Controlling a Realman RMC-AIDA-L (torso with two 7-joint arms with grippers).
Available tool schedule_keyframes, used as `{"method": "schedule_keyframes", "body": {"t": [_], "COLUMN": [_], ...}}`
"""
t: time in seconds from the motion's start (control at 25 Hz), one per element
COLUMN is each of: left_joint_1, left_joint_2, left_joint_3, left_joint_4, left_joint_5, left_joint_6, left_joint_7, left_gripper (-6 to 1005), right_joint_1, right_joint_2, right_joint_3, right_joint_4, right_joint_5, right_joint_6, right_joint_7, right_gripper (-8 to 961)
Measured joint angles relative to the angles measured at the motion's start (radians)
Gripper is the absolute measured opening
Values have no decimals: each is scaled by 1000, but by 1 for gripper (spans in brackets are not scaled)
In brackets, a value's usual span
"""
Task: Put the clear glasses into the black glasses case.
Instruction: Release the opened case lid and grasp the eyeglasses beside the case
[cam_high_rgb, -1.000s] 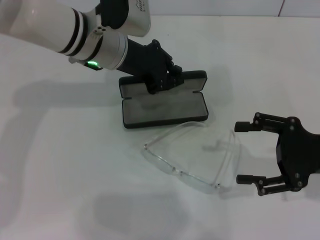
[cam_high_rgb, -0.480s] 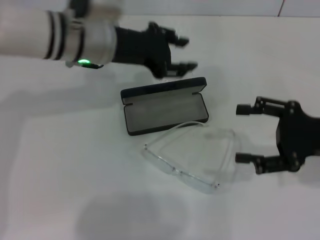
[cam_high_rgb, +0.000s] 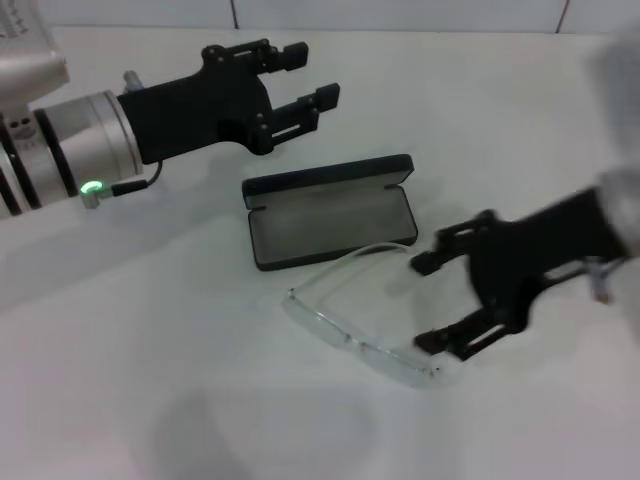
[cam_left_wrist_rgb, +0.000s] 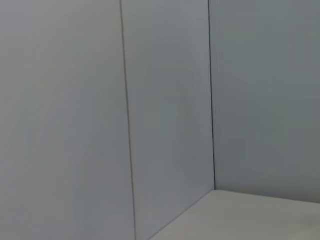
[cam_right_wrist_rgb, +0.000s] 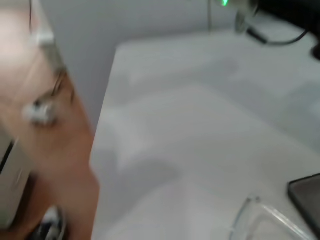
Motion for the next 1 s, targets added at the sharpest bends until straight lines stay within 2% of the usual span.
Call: {"method": "schedule_keyframes", "body": {"t": [0.16,0.28,0.44,0.6,0.84,1.0], "left_joint_1": [-10,-40,-50,-50,-47,-45], "left_joint_2": [0,1,1,1,1,2], "left_joint_3": [-1,-2,1,-2,-2,-2], "left_joint_4": [-31,-63,-66,-67,-67,-68], "left_joint_5": [0,3,8,5,4,3], "left_joint_6": [1,1,-2,-2,-5,-9], "left_joint_7": [6,7,8,8,7,4], "left_gripper": [561,561,561,561,562,562], "right_joint_1": [148,216,278,295,291,282], "right_joint_2": [6,8,10,11,9,5], "right_joint_3": [-152,-277,-402,-491,-478,-356], "right_joint_4": [50,97,168,175,154,141], "right_joint_5": [-101,-145,-135,-118,-120,-141], "right_joint_6": [89,185,282,346,337,264], "right_joint_7": [190,280,326,356,360,353], "right_gripper": [848,842,835,828,804,746]}}
